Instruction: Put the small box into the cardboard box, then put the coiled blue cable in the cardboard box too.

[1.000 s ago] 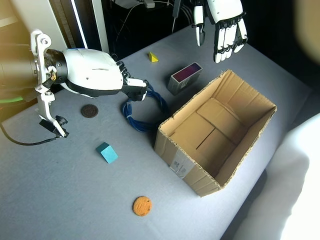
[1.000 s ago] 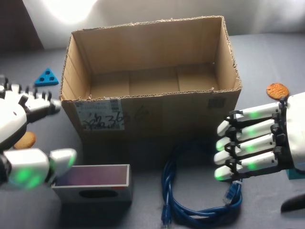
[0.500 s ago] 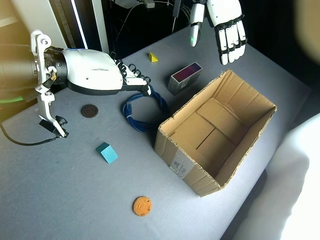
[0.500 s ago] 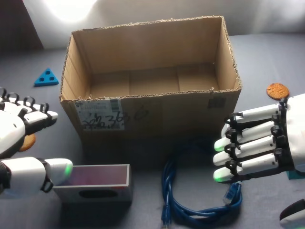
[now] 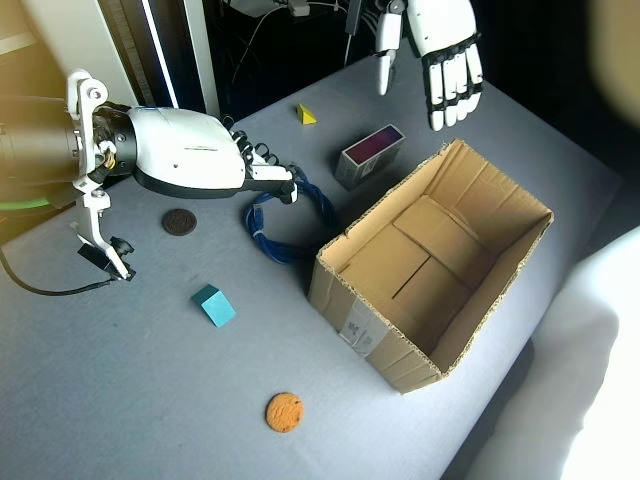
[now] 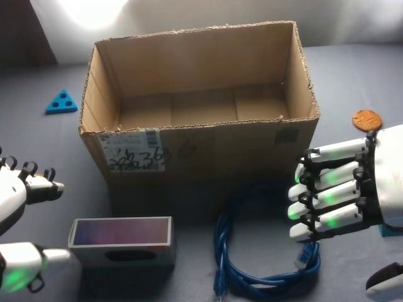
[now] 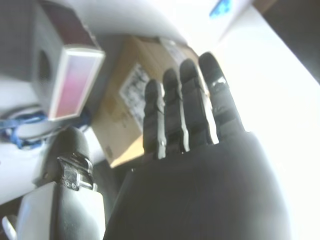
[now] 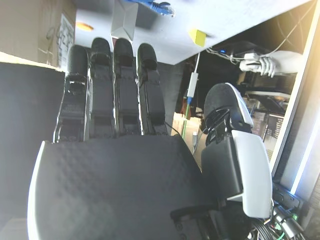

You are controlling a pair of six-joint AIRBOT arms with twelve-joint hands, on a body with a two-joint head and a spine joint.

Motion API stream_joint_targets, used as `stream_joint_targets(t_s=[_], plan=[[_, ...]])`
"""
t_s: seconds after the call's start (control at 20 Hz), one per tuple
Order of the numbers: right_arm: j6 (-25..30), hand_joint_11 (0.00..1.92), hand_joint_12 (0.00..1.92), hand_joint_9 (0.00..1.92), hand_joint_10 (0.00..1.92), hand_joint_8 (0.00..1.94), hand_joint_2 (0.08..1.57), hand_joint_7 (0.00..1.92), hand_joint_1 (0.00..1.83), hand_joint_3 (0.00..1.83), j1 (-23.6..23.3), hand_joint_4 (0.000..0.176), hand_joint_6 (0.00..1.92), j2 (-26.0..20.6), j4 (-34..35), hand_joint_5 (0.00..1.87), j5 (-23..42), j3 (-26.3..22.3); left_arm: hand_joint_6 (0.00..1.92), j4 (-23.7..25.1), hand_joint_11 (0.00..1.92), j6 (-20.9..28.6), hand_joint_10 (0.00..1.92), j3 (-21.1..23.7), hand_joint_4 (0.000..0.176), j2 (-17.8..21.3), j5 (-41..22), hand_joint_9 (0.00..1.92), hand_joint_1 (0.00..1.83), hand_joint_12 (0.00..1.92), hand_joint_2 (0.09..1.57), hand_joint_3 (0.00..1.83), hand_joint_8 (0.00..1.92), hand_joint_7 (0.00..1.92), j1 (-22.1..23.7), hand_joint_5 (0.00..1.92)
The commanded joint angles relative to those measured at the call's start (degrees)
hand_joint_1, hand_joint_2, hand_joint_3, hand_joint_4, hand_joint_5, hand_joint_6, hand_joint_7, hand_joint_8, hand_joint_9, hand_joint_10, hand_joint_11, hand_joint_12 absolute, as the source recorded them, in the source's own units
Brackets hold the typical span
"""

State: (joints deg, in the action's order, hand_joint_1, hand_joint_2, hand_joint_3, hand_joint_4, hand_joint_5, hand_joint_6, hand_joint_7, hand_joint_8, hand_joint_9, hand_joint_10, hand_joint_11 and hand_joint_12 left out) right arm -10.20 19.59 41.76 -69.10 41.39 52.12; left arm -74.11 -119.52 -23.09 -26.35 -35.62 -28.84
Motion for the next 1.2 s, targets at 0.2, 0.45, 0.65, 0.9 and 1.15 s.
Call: stream_joint_targets(t_s=[0.2, 0.45, 0.65, 0.9, 1.15], plan=[[0.0, 0.0, 0.91, 0.41, 0.01, 0.01, 1.24, 0.47, 0.0, 0.0, -0.1, 0.0, 0.01, -0.5, 3.7, 0.5, 3.7, -0.3, 0.0, 2.7, 0.0, 1.4, 0.0, -0.5, 0.0, -2.1, -5.8, 0.22, 0.89, 0.55, 1.15, 0.0, 0.0, 0.26, -0.6, 0.24], [-0.1, 0.0, 0.9, 0.41, 0.01, 0.0, 1.23, 0.47, 0.04, 0.0, -0.1, 0.0, 0.0, -0.5, 3.7, 0.5, 3.7, -0.3, 0.0, 2.1, 0.0, 4.5, 0.0, -1.2, 0.0, -5.8, -9.8, 0.2, 1.15, 0.55, 1.1, 0.0, 0.0, 0.24, -2.3, 0.22], [-0.1, 0.0, 0.87, 0.39, 0.01, 0.01, 1.24, 0.44, 0.03, 0.0, -0.2, 0.0, 0.01, -0.5, 3.7, 0.47, 3.7, -0.3, 0.01, -0.3, 0.0, 5.5, 0.02, -1.1, 0.0, -8.2, -13.6, 0.17, 1.19, 0.52, 1.06, 0.0, 0.01, 0.22, -3.0, 0.22], [-0.1, 0.0, 0.9, 0.4, 0.01, 0.0, 1.25, 0.46, 0.01, 0.0, -0.2, 0.0, 0.0, -0.5, 3.7, 0.49, 3.7, -0.3, 0.01, -3.8, 0.0, 6.0, 0.01, -0.4, 0.0, -10.7, -18.6, 0.26, 1.18, 0.63, 1.07, 0.0, 0.01, 0.28, -2.1, 0.24], [-0.1, 0.0, 0.86, 0.38, 0.0, 0.0, 1.26, 0.42, 0.01, 0.0, -0.2, 0.0, 0.0, -0.5, 3.7, 0.43, 3.7, -0.3, 0.0, -5.6, 0.0, 7.5, 0.0, -0.4, 0.0, -13.3, -22.4, 0.17, 1.11, 0.52, 1.11, 0.01, 0.0, 0.19, -0.6, 0.18]])
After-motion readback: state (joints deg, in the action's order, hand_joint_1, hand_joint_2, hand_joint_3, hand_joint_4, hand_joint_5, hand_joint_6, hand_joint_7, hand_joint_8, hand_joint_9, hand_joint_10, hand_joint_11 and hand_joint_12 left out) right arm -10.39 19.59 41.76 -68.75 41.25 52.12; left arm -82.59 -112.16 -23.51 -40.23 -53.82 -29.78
